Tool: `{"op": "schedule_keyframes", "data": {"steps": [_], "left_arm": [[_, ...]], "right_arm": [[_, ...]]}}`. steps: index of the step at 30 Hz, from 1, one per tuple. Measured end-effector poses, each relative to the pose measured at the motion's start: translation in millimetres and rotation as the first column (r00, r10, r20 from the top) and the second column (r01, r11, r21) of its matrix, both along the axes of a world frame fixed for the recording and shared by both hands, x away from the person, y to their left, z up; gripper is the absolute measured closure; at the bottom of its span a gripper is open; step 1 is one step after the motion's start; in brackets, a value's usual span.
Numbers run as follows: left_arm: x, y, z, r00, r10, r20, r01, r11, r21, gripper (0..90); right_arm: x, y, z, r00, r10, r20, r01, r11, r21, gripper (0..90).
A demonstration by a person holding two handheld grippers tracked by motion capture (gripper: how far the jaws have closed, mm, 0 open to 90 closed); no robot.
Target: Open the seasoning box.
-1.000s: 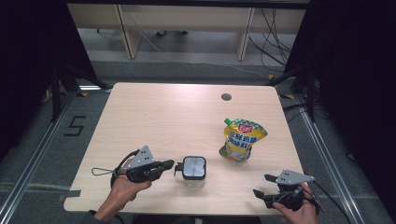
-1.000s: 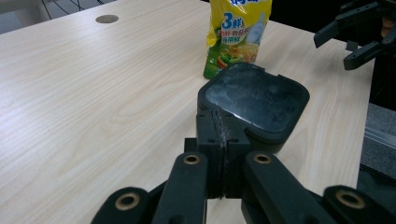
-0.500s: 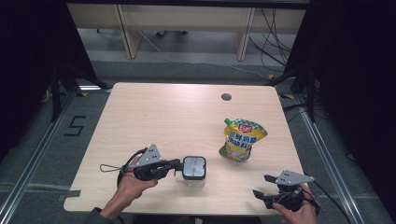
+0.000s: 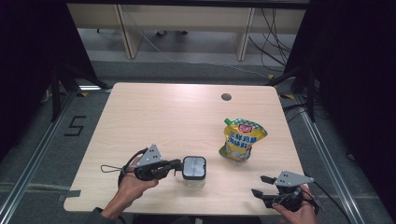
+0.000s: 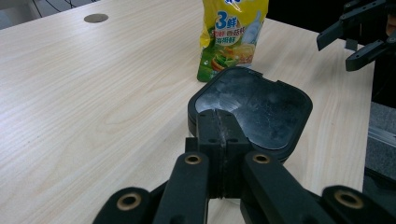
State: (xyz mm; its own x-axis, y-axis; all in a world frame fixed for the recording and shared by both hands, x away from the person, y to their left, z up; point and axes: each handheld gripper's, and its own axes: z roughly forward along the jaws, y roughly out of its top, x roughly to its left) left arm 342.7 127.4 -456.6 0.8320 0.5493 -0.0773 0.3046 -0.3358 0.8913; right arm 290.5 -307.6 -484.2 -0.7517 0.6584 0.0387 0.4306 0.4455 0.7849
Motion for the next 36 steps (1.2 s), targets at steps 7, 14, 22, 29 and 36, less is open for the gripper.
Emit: {"op": "schedule_keyframes", "data": {"steps": [7, 14, 22, 29, 36], "left_arm": [[0.5, 0.9, -0.9, 0.9999, 0.008, -0.014, -0.008, 0.9999, -0.015, 89.1], [0.5, 1.0, -1.2, 0.9999, 0.009, -0.014, -0.009, 0.9998, -0.019, 89.1], [1.0, 2.3, -2.2, 0.9996, 0.012, -0.026, -0.013, 0.9993, -0.036, 89.1], [0.9, 2.5, -2.3, 0.9995, 0.015, -0.028, -0.016, 0.9993, -0.035, 89.1], [2.1, 3.7, -3.0, 0.9997, 0.005, -0.025, -0.005, 0.9994, -0.035, 89.1]], "right_arm": [[-0.5, 8.8, 2.6, 0.9982, 0.043, 0.041, -0.045, 0.998, 0.036, 53.2], [2.6, 32.6, 10.9, 0.9929, 0.093, 0.075, -0.1, 0.99, 0.1, 65.9], [12.3, 56.8, 15.3, 0.9806, 0.161, 0.111, -0.175, 0.977, 0.124, 75.8], [20.6, 77.3, 18.7, 0.9713, 0.202, 0.125, -0.22, 0.965, 0.146, 82.5], [30.1, 95.1, 19.0, 0.9588, 0.243, 0.148, -0.263, 0.956, 0.134, 88.4]]}}
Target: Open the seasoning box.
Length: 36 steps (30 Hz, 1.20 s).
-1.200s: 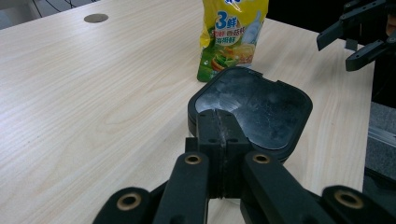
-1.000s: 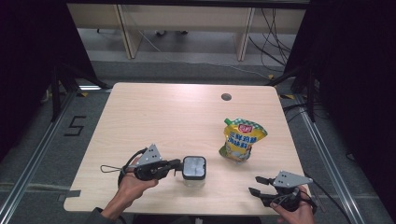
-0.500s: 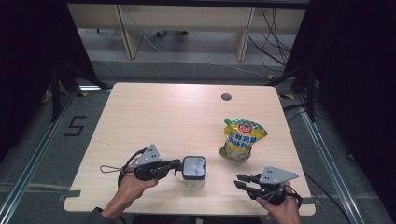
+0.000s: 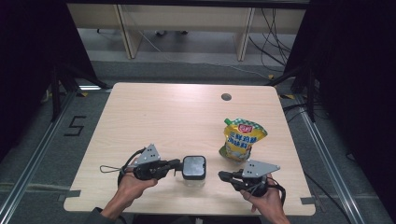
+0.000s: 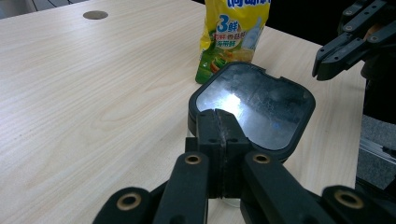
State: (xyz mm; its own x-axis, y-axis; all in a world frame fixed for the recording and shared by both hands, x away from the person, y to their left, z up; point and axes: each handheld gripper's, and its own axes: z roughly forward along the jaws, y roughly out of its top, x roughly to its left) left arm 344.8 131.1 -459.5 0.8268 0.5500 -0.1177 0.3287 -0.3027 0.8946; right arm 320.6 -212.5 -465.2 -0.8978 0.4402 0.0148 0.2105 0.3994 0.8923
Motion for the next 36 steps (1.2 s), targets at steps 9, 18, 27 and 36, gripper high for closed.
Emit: {"op": "schedule_keyframes", "data": {"steps": [9, 18, 27, 36], "left_arm": [[-0.4, 0.3, -0.1, 1.0, 0.005, -0.003, -0.005, 1.0, 0.001, 89.1], [-0.5, 0.8, -0.6, 0.9999, 0.007, -0.009, -0.007, 1.0, -0.005, 89.1], [0.0, 0.9, -0.8, 1.0, 0.0, -0.003, 0.0, 1.0, -0.005, 89.1], [-1.6, 8.1, -1.6, 0.9994, -0.021, 0.028, 0.021, 0.9997, -0.008, 76.9]], "right_arm": [[4.0, 14.9, 0.0, 0.9999, 0.012, 0.004, -0.012, 1.0, -0.003, 88.8], [10.0, 26.9, 2.0, 0.9992, 0.04, 0.005, -0.04, 0.999, -0.03, 88.8], [13.5, 36.8, 1.9, 0.9983, 0.058, 0.001, -0.057, 0.997, -0.059, 88.8], [14.8, 43.0, 7.6, 0.9972, 0.071, 0.024, -0.07, 0.996, -0.053, 88.8]]}}
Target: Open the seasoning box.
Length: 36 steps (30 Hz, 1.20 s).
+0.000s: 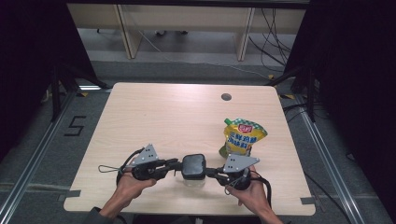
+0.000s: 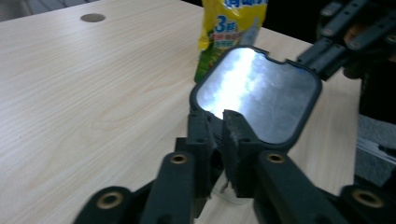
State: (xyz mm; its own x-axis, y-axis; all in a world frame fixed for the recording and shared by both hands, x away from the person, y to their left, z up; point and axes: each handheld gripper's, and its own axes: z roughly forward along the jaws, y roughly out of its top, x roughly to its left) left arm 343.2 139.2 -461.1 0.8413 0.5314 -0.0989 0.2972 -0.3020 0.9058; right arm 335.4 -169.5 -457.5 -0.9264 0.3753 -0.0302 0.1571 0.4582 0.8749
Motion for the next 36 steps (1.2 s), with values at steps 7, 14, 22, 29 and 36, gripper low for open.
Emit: {"op": "schedule_keyframes", "data": {"steps": [7, 14, 22, 29, 36], "left_arm": [[-4.4, 14.0, -5.5, 0.9987, -0.046, 0.022, 0.045, 0.998, 0.045, 66.4], [-0.1, 14.5, -24.5, 0.9978, -0.066, -0.003, 0.066, 0.9905, 0.121, 63.3], [9.1, 8.3, -36.7, 0.9954, -0.095, -0.01, 0.096, 0.9856, 0.14, 65.4], [14.1, 2.8, -43.2, 0.991, -0.133, -0.011, 0.133, 0.9821, 0.133, 68.3], [14.4, -1.0, -45.0, 0.9912, -0.133, 0.003, 0.131, 0.9817, 0.139, 73.1]], "right_arm": [[1.7, 4.8, 5.7, 0.9999, 0.008, 0.013, -0.007, 1.0, -0.002, 88.8], [2.7, 13.4, 11.7, 0.9995, 0.009, 0.03, -0.01, 1.0, 0.008, 88.8], [4.3, 22.8, 20.5, 0.9988, 0.024, 0.043, -0.024, 1.0, -0.001, 88.8], [6.3, 31.4, 24.1, 0.9981, 0.035, 0.05, -0.036, 0.999, 0.002, 88.8], [8.6, 40.4, 29.0, 0.9964, 0.048, 0.07, -0.049, 0.999, 0.006, 88.8]]}}
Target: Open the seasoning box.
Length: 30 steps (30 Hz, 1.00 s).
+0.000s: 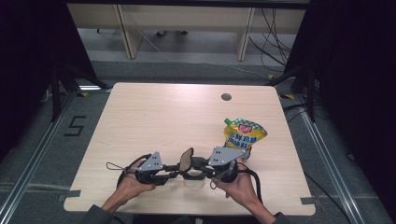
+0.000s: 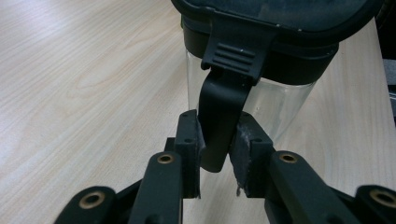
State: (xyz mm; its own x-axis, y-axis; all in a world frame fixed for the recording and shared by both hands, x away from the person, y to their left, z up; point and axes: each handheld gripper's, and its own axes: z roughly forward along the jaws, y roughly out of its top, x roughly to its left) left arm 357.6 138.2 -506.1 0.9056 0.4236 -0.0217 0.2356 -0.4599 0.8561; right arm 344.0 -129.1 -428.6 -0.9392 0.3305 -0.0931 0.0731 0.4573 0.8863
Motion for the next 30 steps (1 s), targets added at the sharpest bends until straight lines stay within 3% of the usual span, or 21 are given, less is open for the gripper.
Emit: {"op": "schedule_keyframes", "data": {"steps": [10, 21, 30], "left_arm": [[-1.7, -1.3, 1.6, 0.9999, 0.007, 0.013, -0.008, 0.9997, 0.025, 73.8], [-1.7, -1.3, 2.4, 0.9996, -0.001, 0.027, 0.0, 0.9993, 0.037, 73.7], [-2.7, -1.5, 2.3, 0.9999, 0.0, 0.015, 0.0, 0.9994, 0.035, 73.6]], "right_arm": [[2.8, 19.2, 4.8, 0.9997, 0.022, -0.004, -0.022, 1.0, 0.003, 88.8], [3.8, 26.5, 3.8, 0.9993, 0.036, -0.012, -0.036, 0.999, 0.005, 88.3], [4.7, 30.4, 2.9, 0.9992, 0.037, -0.016, -0.037, 0.999, -0.002, 88.3]]}}
